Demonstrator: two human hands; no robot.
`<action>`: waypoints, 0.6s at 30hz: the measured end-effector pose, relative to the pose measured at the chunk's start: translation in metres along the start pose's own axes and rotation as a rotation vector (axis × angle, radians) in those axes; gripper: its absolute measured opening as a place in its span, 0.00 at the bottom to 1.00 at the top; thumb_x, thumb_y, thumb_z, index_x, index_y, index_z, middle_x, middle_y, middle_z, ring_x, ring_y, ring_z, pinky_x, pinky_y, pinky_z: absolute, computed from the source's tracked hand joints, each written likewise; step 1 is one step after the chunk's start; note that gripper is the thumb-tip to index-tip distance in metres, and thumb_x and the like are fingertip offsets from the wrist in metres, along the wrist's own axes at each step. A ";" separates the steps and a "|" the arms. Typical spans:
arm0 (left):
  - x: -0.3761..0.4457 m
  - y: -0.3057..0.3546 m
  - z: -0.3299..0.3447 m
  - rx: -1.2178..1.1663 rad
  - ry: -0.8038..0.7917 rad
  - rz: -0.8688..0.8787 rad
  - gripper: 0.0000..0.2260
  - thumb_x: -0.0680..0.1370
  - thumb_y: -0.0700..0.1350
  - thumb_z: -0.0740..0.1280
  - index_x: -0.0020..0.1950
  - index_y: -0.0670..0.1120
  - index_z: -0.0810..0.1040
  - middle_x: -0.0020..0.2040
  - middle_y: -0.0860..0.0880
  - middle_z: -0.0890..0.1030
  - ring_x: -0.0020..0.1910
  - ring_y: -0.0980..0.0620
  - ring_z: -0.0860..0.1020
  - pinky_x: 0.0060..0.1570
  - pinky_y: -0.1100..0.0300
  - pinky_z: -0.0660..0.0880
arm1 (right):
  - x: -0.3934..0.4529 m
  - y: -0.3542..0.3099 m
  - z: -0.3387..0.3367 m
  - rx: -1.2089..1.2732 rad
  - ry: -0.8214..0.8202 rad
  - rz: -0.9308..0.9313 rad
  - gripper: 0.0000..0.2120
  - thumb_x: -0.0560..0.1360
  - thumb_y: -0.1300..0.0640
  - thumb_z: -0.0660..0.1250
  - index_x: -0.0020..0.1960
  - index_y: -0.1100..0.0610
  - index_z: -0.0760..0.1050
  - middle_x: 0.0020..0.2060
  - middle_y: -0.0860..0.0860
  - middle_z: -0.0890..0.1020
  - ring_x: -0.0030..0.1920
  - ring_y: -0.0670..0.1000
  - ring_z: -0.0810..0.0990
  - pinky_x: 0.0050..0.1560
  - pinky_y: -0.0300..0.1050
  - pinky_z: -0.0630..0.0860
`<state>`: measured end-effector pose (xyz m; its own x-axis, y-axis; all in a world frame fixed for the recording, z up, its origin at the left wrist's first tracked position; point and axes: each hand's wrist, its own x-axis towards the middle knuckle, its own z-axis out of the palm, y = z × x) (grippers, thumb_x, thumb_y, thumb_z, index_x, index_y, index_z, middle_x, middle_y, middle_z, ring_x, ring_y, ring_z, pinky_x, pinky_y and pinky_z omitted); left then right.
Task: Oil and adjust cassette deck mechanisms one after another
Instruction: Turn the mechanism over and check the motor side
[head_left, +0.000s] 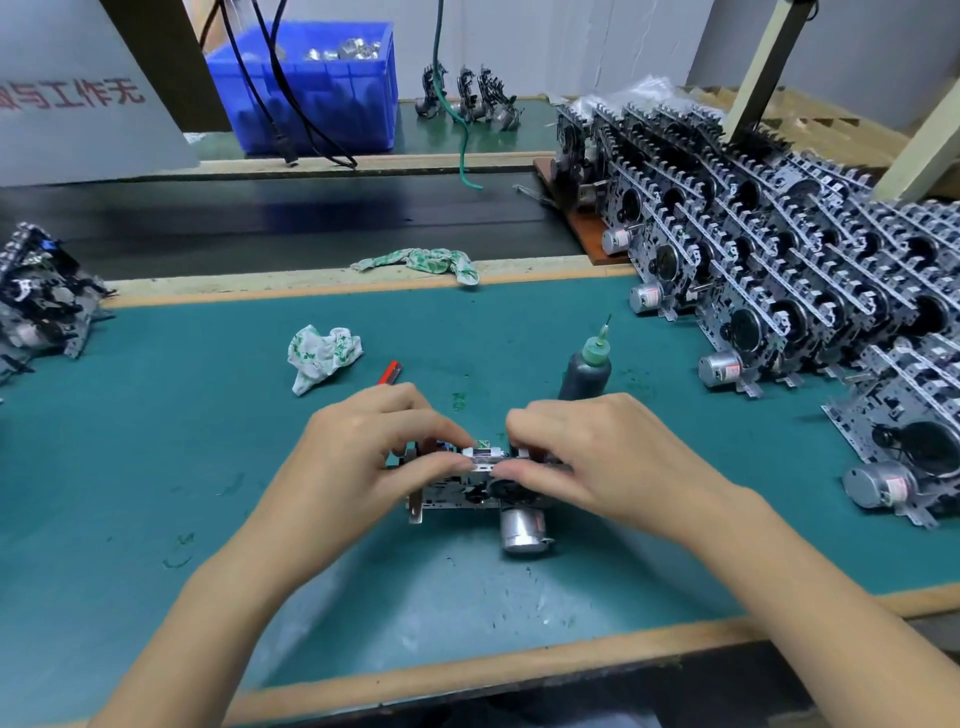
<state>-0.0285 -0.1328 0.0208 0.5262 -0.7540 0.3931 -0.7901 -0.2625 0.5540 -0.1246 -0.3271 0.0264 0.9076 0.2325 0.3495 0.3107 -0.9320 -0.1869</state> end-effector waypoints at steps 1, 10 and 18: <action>0.002 0.001 0.000 0.028 -0.006 0.027 0.08 0.72 0.54 0.69 0.44 0.53 0.85 0.36 0.60 0.73 0.37 0.64 0.70 0.39 0.72 0.66 | -0.002 0.001 -0.001 0.012 -0.003 -0.013 0.17 0.77 0.45 0.56 0.38 0.57 0.70 0.29 0.47 0.70 0.27 0.52 0.68 0.24 0.44 0.67; 0.072 0.058 0.029 0.090 -0.092 0.410 0.11 0.76 0.56 0.63 0.48 0.54 0.83 0.39 0.57 0.72 0.40 0.57 0.67 0.34 0.53 0.73 | -0.070 0.023 -0.057 -0.035 0.187 0.204 0.16 0.76 0.48 0.59 0.35 0.57 0.71 0.27 0.42 0.64 0.28 0.45 0.63 0.29 0.35 0.62; 0.157 0.124 0.121 0.161 -0.214 0.638 0.09 0.79 0.54 0.63 0.54 0.54 0.81 0.49 0.54 0.77 0.49 0.52 0.70 0.40 0.53 0.73 | -0.143 0.053 -0.088 -0.213 0.343 0.608 0.16 0.74 0.45 0.58 0.33 0.55 0.66 0.20 0.44 0.63 0.32 0.50 0.69 0.31 0.31 0.63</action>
<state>-0.0819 -0.3560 0.0625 -0.1171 -0.8887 0.4432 -0.9702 0.1977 0.1400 -0.2629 -0.4338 0.0472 0.7518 -0.4110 0.5156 -0.3133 -0.9107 -0.2691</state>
